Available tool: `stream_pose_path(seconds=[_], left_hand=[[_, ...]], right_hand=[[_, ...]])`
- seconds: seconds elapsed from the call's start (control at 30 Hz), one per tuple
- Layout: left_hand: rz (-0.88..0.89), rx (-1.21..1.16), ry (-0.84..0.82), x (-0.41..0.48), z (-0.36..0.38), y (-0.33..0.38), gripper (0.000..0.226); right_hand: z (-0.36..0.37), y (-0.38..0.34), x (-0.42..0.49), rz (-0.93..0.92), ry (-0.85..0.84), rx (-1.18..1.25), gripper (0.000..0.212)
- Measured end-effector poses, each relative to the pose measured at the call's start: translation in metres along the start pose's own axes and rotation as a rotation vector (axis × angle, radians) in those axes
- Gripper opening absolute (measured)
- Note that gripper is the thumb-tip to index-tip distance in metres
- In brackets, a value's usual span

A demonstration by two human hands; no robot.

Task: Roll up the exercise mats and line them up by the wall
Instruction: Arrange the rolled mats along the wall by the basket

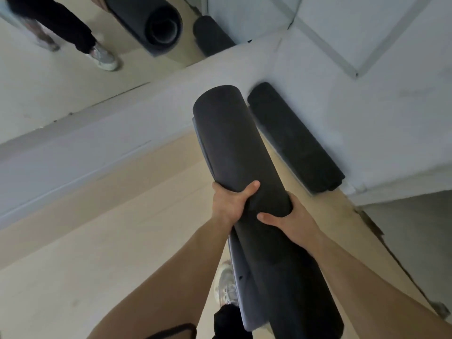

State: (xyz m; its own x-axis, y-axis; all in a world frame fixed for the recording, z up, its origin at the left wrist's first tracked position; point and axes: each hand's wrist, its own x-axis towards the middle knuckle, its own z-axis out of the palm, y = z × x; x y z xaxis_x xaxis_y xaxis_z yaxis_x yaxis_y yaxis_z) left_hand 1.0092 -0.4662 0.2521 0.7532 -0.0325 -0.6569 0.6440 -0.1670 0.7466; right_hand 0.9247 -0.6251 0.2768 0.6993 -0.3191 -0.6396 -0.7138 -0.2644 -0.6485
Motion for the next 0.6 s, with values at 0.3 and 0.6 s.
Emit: stream_pose_path(seconds=[0.3,0.6], left_hand=[[-0.057,-0.072,0.069,0.215,0.113,-0.037,0.087],[-0.08,-0.069,0.152,0.384,0.181,-0.075,0.109]], right_hand=[[-0.027,0.044,0.252,0.008,-0.074,-0.056,0.095],[-0.016,0.068,0.429,-0.1,0.016,-0.39,0.112]])
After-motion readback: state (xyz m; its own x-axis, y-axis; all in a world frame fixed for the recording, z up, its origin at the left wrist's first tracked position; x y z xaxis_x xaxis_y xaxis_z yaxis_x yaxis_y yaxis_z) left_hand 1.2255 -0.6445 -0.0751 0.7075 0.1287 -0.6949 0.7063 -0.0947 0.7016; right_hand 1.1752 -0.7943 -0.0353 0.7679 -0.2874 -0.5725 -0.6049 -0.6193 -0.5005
